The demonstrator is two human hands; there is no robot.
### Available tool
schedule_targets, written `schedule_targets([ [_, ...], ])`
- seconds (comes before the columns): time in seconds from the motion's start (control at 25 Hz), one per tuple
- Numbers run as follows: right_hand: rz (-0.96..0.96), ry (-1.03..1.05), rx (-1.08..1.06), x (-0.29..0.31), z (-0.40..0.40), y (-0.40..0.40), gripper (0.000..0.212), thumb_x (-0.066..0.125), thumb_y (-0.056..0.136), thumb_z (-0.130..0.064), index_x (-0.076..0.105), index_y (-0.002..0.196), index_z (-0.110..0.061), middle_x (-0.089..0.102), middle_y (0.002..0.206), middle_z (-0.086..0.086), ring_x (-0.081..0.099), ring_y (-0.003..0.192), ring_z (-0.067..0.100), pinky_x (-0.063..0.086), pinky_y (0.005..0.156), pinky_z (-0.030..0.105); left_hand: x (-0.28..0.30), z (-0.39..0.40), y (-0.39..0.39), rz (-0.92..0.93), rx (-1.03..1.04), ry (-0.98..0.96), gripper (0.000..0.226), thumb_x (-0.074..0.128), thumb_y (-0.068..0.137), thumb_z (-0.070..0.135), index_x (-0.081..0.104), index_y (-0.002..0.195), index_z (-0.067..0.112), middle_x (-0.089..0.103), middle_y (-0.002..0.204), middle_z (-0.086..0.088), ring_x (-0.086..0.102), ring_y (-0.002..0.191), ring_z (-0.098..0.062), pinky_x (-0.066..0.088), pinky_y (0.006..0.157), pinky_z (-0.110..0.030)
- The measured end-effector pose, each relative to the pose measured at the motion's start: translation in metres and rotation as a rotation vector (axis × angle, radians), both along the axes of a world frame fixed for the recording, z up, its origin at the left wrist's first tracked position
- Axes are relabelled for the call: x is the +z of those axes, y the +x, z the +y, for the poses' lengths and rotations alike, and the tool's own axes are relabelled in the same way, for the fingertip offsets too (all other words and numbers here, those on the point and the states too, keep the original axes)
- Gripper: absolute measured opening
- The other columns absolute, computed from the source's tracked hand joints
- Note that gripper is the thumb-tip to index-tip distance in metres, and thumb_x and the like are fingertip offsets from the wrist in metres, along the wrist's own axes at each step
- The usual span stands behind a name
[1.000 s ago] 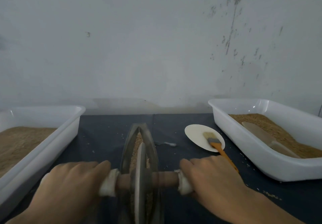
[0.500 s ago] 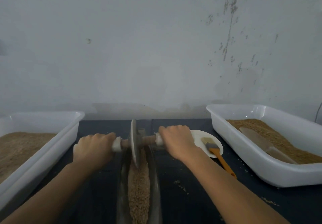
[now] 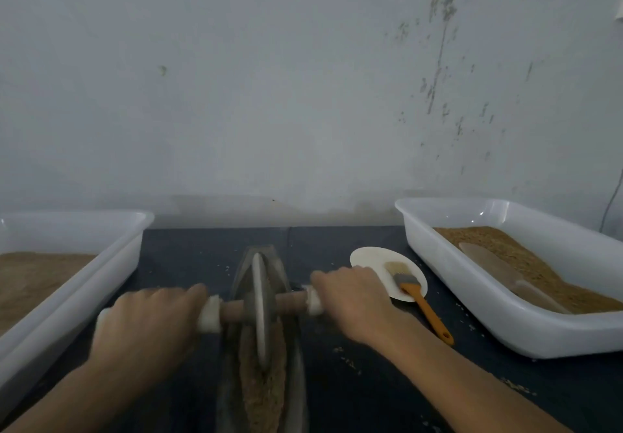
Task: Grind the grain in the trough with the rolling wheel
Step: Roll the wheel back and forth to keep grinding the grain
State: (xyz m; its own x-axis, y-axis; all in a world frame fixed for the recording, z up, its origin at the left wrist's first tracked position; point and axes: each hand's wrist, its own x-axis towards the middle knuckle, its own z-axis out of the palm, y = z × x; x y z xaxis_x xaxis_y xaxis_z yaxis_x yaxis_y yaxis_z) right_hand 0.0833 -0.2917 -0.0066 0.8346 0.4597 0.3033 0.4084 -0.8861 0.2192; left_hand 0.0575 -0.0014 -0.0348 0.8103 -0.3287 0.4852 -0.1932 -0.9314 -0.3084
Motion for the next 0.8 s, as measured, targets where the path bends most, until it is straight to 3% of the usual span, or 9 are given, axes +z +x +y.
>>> schedule_targets([
  [0.08,-0.049,0.005,-0.051,0.002,0.010,0.033,0.022,0.063,0.082,-0.023,0.050,0.100,-0.019,0.067,0.095,0.007,0.062,0.084,0.033,0.037,0.063,0.037,0.024,-0.020,0.027,-0.038,0.062,-0.035,0.029,0.061,0.074,0.050,0.036,0.077,0.035,0.052,0.067,0.013,0.057,0.060,-0.011,0.037,0.050,-0.026],
  [0.16,-0.079,0.019,-0.066,0.006,0.013,0.046,0.023,0.063,0.082,-0.021,0.051,0.101,-0.019,0.067,0.095,0.007,0.062,0.084,0.033,0.034,0.062,0.036,0.038,-0.030,0.042,0.050,0.170,-0.104,0.019,0.052,0.084,0.048,0.042,0.084,0.032,0.061,0.083,0.010,0.063,0.079,-0.017,0.043,0.063,-0.030],
  [0.32,0.067,-0.023,0.055,0.003,-0.006,-0.013,0.025,0.063,0.083,-0.023,0.046,0.102,-0.021,0.063,0.093,0.005,0.061,0.081,0.029,0.047,0.069,0.043,0.016,-0.013,-0.005,0.188,0.134,-0.104,0.024,0.053,0.079,0.057,0.036,0.078,0.040,0.050,0.070,0.017,0.047,0.061,0.002,0.032,0.054,-0.019],
  [0.48,0.203,-0.102,0.119,0.015,-0.026,-0.069,0.024,0.058,0.080,-0.023,0.038,0.092,-0.025,0.061,0.091,0.004,0.060,0.080,0.028,0.039,0.069,0.040,0.001,0.003,-0.055,0.189,0.021,-0.207,0.034,0.047,0.065,0.074,0.044,0.087,0.049,0.053,0.074,0.024,0.053,0.073,0.008,0.044,0.069,-0.019],
  [0.56,0.208,-0.098,0.115,0.013,-0.022,-0.069,0.027,0.060,0.081,-0.025,0.035,0.090,-0.028,0.061,0.091,0.002,0.058,0.081,0.028,0.036,0.066,0.039,0.004,-0.002,-0.060,0.160,-0.010,-0.145,0.038,0.063,0.054,0.069,0.042,0.069,0.041,0.046,0.059,0.022,0.048,0.055,0.006,0.040,0.050,-0.018],
  [0.64,0.144,-0.051,0.087,0.008,-0.012,-0.048,0.025,0.063,0.082,-0.029,0.043,0.096,-0.026,0.062,0.093,0.001,0.059,0.083,0.027,0.040,0.067,0.038,0.014,-0.013,-0.049,0.129,-0.024,-0.127,0.050,0.074,0.047,0.056,0.031,0.067,0.040,0.035,0.053,0.020,0.034,0.043,0.001,0.021,0.040,-0.015],
  [0.8,0.012,-0.031,-0.061,0.009,0.011,0.030,0.022,0.063,0.083,-0.027,0.048,0.098,-0.022,0.065,0.095,0.005,0.060,0.084,0.031,0.031,0.062,0.036,0.036,-0.028,0.017,0.058,0.158,-0.112,0.020,0.055,0.084,0.048,0.039,0.085,0.036,0.057,0.080,0.013,0.059,0.073,-0.009,0.039,0.059,-0.026],
])
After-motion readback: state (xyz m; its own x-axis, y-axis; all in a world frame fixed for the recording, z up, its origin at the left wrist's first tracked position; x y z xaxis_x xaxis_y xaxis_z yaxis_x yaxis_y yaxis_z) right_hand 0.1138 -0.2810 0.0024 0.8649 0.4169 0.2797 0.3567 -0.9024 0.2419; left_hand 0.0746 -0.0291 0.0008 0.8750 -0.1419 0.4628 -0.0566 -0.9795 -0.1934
